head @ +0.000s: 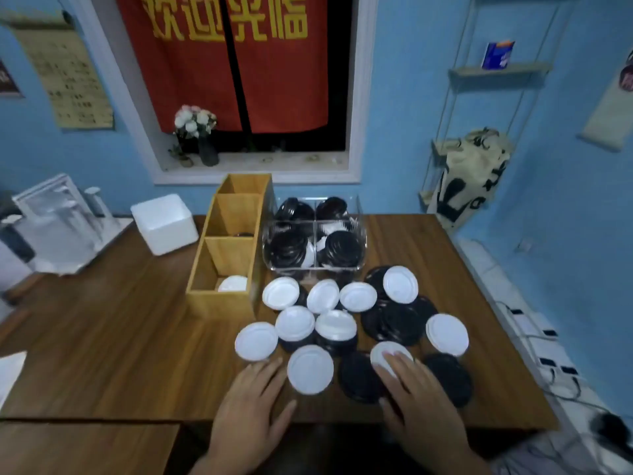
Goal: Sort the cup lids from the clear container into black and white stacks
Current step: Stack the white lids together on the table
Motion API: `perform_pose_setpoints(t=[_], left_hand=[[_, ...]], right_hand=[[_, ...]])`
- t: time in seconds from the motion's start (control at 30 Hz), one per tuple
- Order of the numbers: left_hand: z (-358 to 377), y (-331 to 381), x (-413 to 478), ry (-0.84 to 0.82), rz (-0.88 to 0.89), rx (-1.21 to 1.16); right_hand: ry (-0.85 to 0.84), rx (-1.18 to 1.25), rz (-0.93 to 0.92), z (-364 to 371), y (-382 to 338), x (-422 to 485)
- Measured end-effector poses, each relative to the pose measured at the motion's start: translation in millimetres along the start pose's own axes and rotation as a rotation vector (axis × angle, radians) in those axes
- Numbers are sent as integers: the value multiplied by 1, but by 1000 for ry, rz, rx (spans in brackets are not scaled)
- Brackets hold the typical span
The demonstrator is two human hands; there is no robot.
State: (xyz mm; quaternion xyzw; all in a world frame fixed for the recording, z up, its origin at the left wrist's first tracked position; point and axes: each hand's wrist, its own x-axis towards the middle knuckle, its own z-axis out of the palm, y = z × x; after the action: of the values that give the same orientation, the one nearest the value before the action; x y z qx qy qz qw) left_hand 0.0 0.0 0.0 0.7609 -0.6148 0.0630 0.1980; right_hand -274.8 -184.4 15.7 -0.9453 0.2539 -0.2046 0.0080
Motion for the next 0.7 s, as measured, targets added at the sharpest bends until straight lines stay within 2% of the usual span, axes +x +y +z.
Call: perform_pose_setpoints(t=[0.07, 0.23, 0.43, 0.53, 0.7], left_hand=[[-7, 4, 2, -47, -51, 9], [-6, 12, -8, -78, -91, -49], [-18, 26, 2, -36, -206, -217], [-16, 38, 18, -40, -206, -175], [-20, 61, 52, -87, -189, -6]], right_hand=[[-69, -69, 4, -3, 2, -5], [-157, -5, 38, 7, -5, -8], [-56, 78, 34, 3, -2, -9], [-41, 161, 111, -12, 6, -1], [-156, 144, 180, -29, 9, 21]])
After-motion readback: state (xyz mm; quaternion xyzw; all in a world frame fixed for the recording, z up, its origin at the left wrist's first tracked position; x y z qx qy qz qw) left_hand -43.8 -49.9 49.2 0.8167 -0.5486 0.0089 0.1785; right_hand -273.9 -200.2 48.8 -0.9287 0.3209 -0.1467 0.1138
